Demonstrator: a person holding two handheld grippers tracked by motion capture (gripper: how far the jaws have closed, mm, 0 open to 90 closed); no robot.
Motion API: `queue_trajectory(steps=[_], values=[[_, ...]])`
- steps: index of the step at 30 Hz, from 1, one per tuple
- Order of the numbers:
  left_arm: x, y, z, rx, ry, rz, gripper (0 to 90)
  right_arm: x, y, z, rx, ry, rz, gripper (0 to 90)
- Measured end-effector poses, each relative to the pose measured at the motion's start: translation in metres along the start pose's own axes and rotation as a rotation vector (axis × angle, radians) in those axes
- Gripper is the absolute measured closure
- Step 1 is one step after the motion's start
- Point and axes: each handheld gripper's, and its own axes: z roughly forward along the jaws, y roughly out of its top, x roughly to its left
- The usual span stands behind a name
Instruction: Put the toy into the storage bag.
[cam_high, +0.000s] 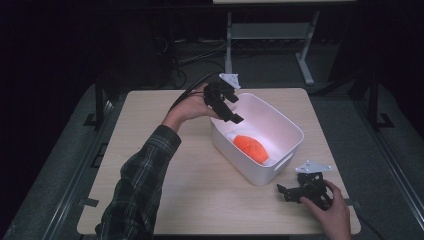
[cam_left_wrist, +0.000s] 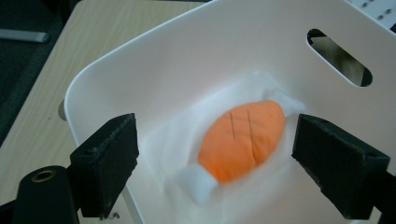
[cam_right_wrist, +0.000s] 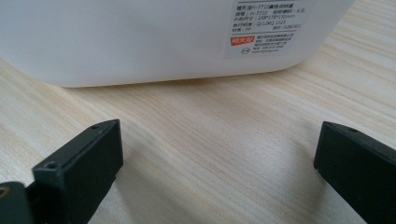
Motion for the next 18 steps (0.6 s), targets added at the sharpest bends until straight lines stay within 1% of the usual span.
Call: queue_trajectory(steps=[2,5,6,7,9,11,13,18], values=[[-0.002,-0.004,-0.006,-0.012,0.005,-0.009,13.7,0.000,0.000,0.000,0.000,0.000,0.000,0.7],[-0.005,-0.009,-0.011,-0.008,0.020,-0.012,13.7,0.000,0.000,0.000,-0.001,0.001,-0.001,0.7],[-0.007,-0.013,-0.013,-0.022,0.025,-0.020,13.7,0.000,0.000,0.000,-0.001,0.001,-0.001,0.7],[-0.007,-0.015,-0.015,-0.023,0.030,-0.019,13.8,0.000,0.000,0.000,-0.001,0.001,0.001,0.7],[-0.010,-0.020,-0.019,-0.033,0.039,-0.034,13.7,0.000,0.000,0.000,-0.002,0.001,-0.002,0.7],[-0.012,-0.025,-0.023,-0.029,0.048,-0.031,13.7,0.000,0.000,0.000,-0.001,0.002,0.000,0.7],[-0.014,-0.034,-0.028,-0.036,0.061,-0.049,13.7,0.000,0.000,0.000,-0.001,0.002,0.000,0.7],[-0.022,-0.049,-0.039,-0.037,0.089,-0.062,13.7,0.000,0.000,0.000,-0.001,0.001,-0.001,0.7]])
